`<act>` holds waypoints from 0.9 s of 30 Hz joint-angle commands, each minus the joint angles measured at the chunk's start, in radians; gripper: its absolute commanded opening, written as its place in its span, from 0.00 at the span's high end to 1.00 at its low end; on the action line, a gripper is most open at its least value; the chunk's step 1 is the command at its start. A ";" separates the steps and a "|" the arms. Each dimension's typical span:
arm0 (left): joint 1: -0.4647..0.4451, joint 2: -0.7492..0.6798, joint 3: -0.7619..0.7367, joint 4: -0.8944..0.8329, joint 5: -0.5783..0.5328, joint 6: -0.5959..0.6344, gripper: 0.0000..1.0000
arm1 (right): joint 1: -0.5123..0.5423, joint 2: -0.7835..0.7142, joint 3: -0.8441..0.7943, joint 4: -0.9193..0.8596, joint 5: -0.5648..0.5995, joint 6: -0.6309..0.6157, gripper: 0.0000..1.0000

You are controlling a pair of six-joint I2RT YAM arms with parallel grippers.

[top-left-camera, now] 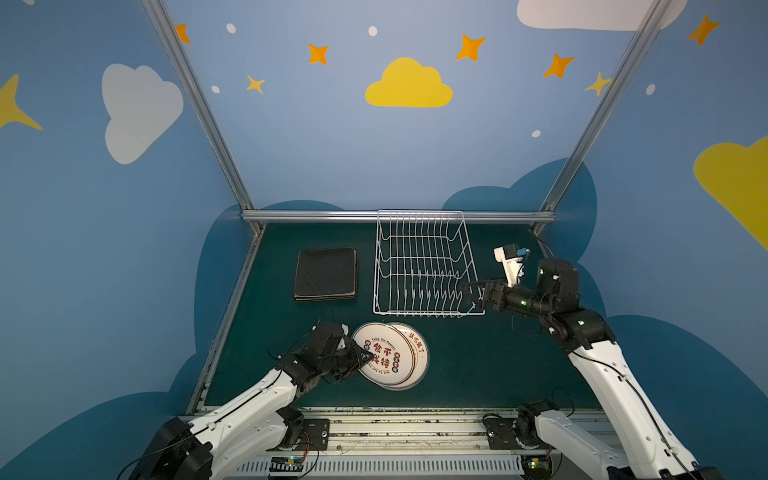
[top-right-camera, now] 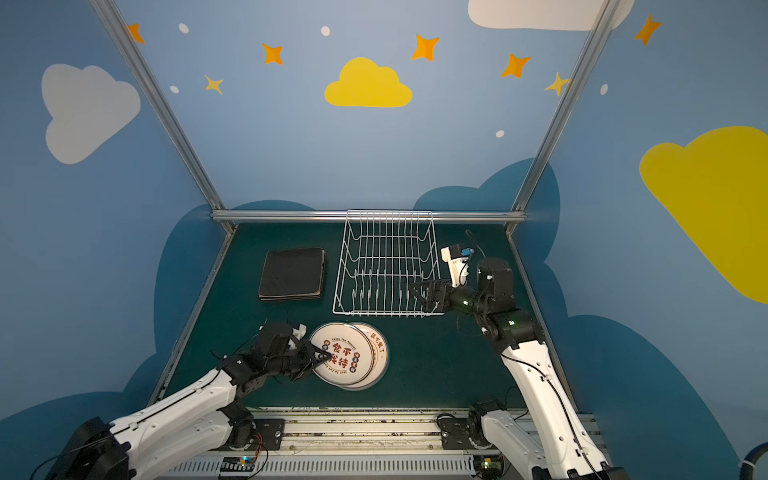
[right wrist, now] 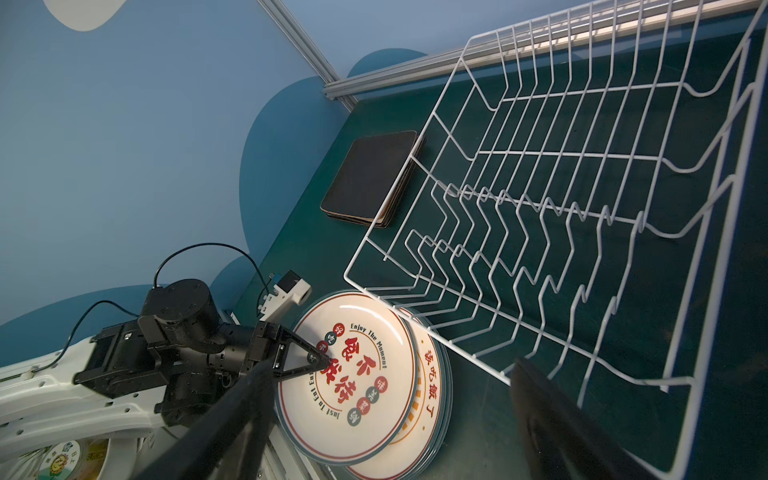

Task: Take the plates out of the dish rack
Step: 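Lower the printed plate onto the table plate stack with the left gripper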

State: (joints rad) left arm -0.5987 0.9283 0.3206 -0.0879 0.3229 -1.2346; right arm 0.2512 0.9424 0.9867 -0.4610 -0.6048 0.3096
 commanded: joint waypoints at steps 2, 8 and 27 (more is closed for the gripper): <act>-0.003 0.018 0.007 0.050 0.028 0.000 0.77 | 0.004 0.010 -0.014 0.016 0.006 -0.004 0.11; -0.006 0.032 0.033 -0.017 0.037 0.015 0.66 | 0.003 0.019 -0.006 0.015 0.008 -0.009 0.12; -0.031 0.129 0.144 -0.144 0.024 0.072 0.08 | 0.004 0.044 -0.005 0.022 0.011 -0.012 0.12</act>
State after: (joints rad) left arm -0.6197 1.0405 0.4408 -0.1608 0.3481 -1.1919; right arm 0.2516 0.9867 0.9821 -0.4595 -0.6018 0.3092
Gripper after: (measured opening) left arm 0.898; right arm 0.885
